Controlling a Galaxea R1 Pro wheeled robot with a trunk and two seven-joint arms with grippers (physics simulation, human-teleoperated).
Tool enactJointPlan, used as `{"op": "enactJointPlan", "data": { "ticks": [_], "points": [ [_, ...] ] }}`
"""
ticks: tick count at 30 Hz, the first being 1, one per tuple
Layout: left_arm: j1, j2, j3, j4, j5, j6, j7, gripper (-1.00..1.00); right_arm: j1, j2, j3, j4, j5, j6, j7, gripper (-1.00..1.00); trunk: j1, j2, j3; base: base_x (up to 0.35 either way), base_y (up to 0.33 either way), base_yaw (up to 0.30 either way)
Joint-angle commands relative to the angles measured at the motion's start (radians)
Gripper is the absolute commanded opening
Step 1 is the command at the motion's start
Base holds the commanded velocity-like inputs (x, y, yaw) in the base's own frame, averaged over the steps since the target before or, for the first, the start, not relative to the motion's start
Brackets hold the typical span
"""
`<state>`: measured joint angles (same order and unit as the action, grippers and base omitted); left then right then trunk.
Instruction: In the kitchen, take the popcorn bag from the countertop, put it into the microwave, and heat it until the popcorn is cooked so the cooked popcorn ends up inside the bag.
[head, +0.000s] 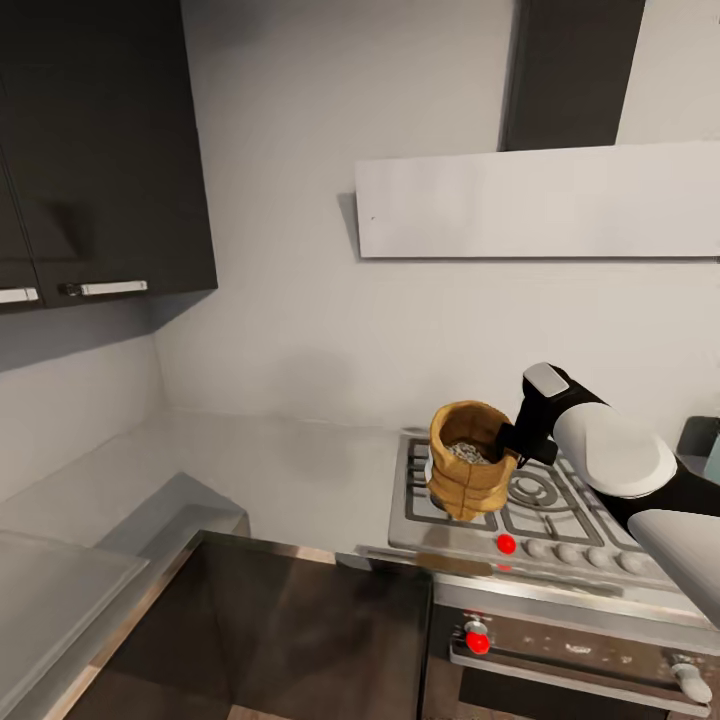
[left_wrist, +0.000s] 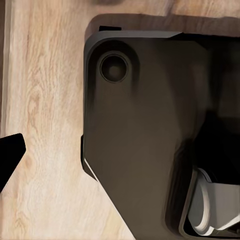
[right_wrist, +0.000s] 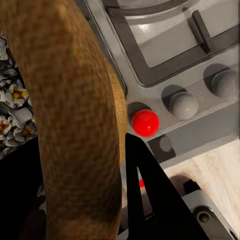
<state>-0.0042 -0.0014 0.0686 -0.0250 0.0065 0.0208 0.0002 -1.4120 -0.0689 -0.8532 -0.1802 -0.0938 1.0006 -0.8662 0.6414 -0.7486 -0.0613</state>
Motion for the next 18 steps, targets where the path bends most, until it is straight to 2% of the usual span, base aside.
{"op": "enactJointPlan", "data": {
  "ticks": [1,6,12,18],
  "points": [
    [0.0,0.0,0.007,-0.001,0.001,0.002,0.0,1.0,-0.001,0.0,0.002,-0.001,-0.011,0.003,-0.008,-1.0,0.0,-0.001,-0.002,0.0,0.0,-0.045],
    [0.0,-0.006,0.007,-0.001,0.0,0.001,0.001,1.0,-0.001,0.0,0.002,-0.001,-0.011,0.003,-0.008,-1.0,0.0,-0.001,-0.002,-0.018,-0.012,-0.012],
    [0.0,-0.011,0.007,-0.001,0.0,0.001,0.001,1.0,-0.001,0.0,0.002,-0.001,-0.011,0.003,-0.008,-1.0,0.0,-0.001,-0.002,-0.244,-0.114,-0.015],
    [0.0,-0.011,0.007,-0.001,0.001,-0.001,0.001,1.0,-0.001,0.0,0.002,-0.001,-0.011,0.002,-0.008,-1.0,0.0,-0.001,-0.002,-0.3,-0.008,-0.226]
  ]
}}
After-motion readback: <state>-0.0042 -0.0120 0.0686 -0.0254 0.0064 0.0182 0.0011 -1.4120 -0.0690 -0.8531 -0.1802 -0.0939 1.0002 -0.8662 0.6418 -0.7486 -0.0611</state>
